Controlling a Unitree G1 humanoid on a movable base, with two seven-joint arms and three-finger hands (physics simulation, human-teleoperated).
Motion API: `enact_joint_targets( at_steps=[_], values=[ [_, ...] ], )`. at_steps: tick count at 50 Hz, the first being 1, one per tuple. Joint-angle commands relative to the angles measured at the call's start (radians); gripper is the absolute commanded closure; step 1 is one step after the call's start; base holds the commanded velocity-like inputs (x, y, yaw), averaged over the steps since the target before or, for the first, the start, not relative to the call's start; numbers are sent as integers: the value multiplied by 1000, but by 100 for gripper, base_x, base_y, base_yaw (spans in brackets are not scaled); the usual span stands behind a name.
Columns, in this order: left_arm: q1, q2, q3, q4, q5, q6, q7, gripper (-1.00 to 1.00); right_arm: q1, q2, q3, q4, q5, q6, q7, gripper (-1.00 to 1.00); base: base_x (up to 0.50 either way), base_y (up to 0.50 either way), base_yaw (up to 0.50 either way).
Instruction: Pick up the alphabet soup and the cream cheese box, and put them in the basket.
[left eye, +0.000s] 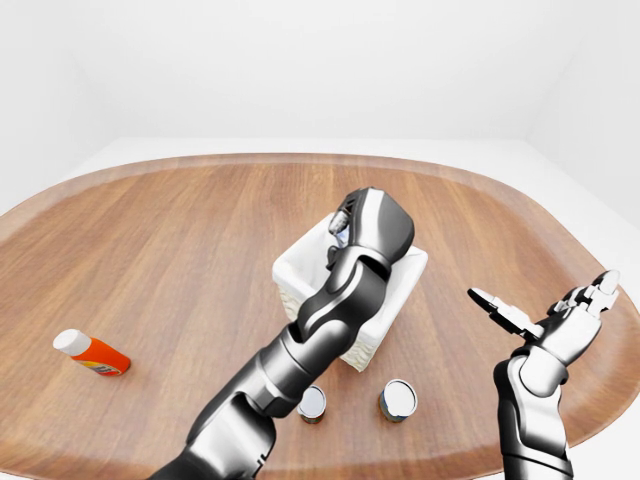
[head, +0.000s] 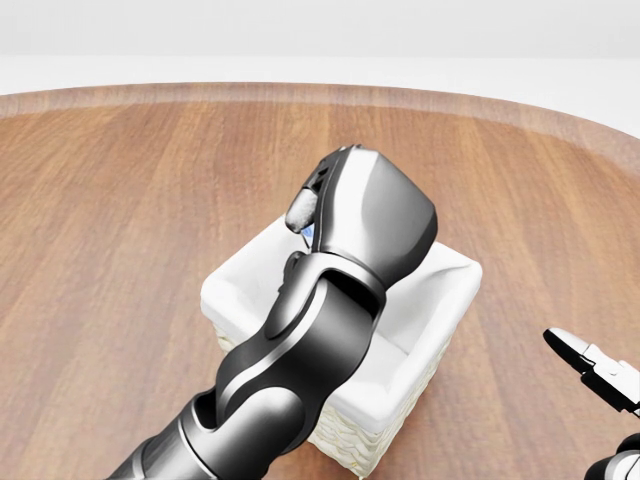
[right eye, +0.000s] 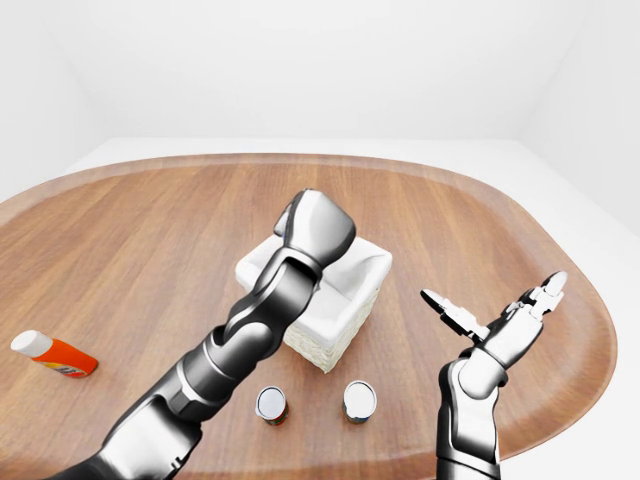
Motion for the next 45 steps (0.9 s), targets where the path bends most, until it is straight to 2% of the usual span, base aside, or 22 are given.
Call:
enact_joint_targets(
  at_steps=[1, 7, 15, 16, 17, 18, 19, 25, 37, 40, 42, 45],
  values=[
    [14, -28, 7, 53, 0, 0, 67, 100, -1, 0, 1, 4, -1, 0, 0, -100, 0, 0, 0],
    [15, -38, 15, 74, 0, 0, 80, 100, 0, -1, 0, -1, 1, 0, 0, -100, 0, 0, 0],
    [9, -30, 16, 61, 0, 0, 61, 100, 3, 2, 0, -13, 0, 0, 0, -100, 0, 0, 0],
    [10, -29, 16, 61, 0, 0, 61, 91, 2, 2, -1, -12, -1, 0, 0, -100, 0, 0, 0],
    [8, -24, 12, 66, 0, 0, 58, 65, 3, 2, -1, -13, 0, 0, 0, -100, 0, 0, 0],
    [6, -18, 7, 68, 0, 0, 53, 29, 3, 2, -1, -13, 0, 0, 0, -100, 0, 0, 0],
    [2, -16, 9, 63, 0, 0, 51, -100, 2, 2, -1, -9, 0, 0, 0, -100, 0, 0, 0],
    [-5, -6, 2, 42, 0, 0, 21, -100, -2, 0, -1, 1, -1, 0, 0, -100, 0, 0, 0],
    [5, -4, 10, 31, 0, 0, 22, -100, -2, -2, 1, 8, -1, 0, 0, -100, 0, 0, 0],
    [-2, 14, 1, -11, 0, 0, -5, -100, -3, -2, 1, 12, -1, 0, 0, -100, 0, 0, 0],
    [-24, 53, -24, -24, 0, 0, -24, -100, -1, -1, 2, 7, 0, 0, 0, -100, 0, 0, 0],
    [-17, 48, -16, -54, 0, 0, -41, -100, 3, 1, 1, -7, 0, 0, 0, -100, 0, 0, 0]
  ],
)
